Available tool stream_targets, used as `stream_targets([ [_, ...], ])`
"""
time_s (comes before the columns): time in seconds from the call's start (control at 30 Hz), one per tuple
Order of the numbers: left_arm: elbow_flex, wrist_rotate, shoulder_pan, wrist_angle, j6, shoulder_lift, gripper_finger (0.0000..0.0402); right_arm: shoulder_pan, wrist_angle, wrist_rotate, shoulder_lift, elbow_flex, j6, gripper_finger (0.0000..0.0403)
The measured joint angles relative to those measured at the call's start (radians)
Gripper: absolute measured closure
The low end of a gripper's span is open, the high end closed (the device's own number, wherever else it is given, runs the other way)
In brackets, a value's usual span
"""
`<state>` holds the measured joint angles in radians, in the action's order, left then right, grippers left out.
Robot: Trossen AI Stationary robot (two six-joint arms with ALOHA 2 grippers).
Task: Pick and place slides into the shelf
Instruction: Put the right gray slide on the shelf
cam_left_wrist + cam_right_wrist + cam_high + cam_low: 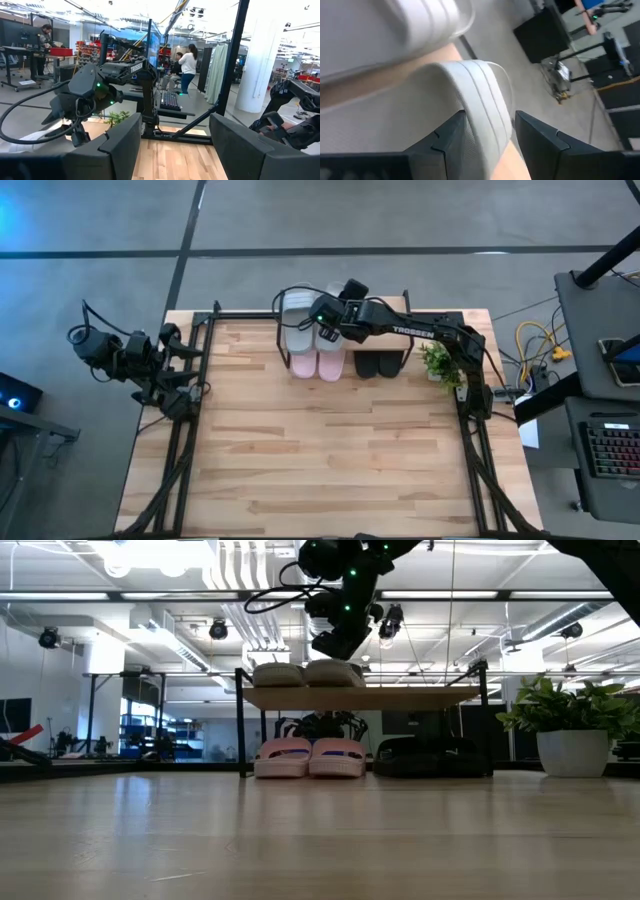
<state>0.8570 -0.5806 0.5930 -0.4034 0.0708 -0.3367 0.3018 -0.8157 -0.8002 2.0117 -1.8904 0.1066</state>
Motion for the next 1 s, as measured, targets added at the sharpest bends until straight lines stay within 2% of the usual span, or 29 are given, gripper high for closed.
stream_targets([
  [0.1,0.0,0.0,0.0,0.0,0.0,0.0,0.0181,-0.01,-0.018,-0.036,-0.003,0.0,-0.002,0.0241],
  [0.47,0.0,0.0,0.0,-0.002,0.0,0.0,0.0181,-0.021,-0.016,-0.031,-0.004,0.0,-0.014,0.0241],
  [0.67,0.0,0.0,0.0,-0.004,0.001,0.0,0.0181,-0.051,-0.082,-0.018,-0.008,0.0,-0.171,0.0241],
  [1.0,0.0,0.0,0.0,-0.003,0.0,0.0,0.0181,-0.094,-0.16,-0.007,-0.07,0.0,-0.321,0.0241],
])
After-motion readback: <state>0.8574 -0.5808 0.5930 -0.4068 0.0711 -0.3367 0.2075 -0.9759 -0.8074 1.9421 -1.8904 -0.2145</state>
